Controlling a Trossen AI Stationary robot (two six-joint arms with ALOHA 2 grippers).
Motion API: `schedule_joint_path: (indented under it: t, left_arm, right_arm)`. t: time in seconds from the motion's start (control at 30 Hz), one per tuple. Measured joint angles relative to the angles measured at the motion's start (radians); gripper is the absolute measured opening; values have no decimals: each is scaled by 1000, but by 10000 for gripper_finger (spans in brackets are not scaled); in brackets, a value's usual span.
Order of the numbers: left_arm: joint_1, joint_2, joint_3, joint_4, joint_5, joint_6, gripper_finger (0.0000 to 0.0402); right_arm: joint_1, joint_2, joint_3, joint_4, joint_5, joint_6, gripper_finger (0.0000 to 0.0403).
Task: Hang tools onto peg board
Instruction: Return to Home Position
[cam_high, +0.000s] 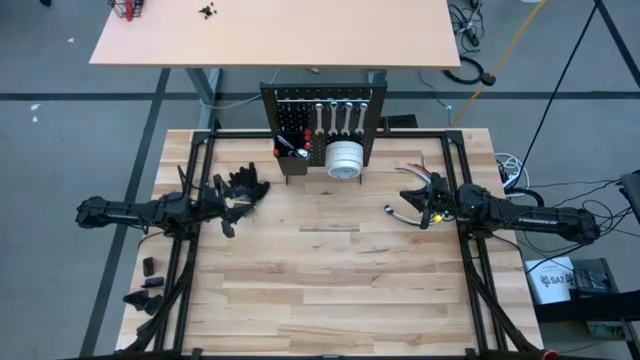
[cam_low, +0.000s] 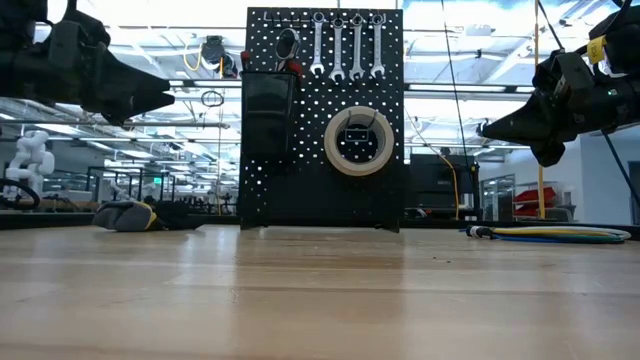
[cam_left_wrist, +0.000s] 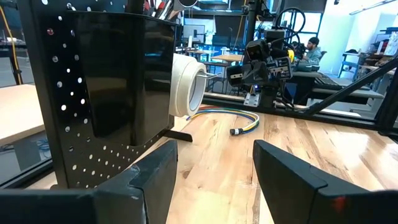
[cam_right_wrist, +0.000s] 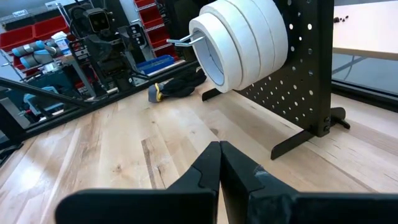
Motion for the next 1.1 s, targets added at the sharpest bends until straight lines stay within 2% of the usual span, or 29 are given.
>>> schedule_joint_path:
  t: [1.1]
  left_arm:
    - [0, 0, 0, -1, 0, 0, 212]
  right_arm:
    - [0, 0, 0, 0, 0, 0, 6]
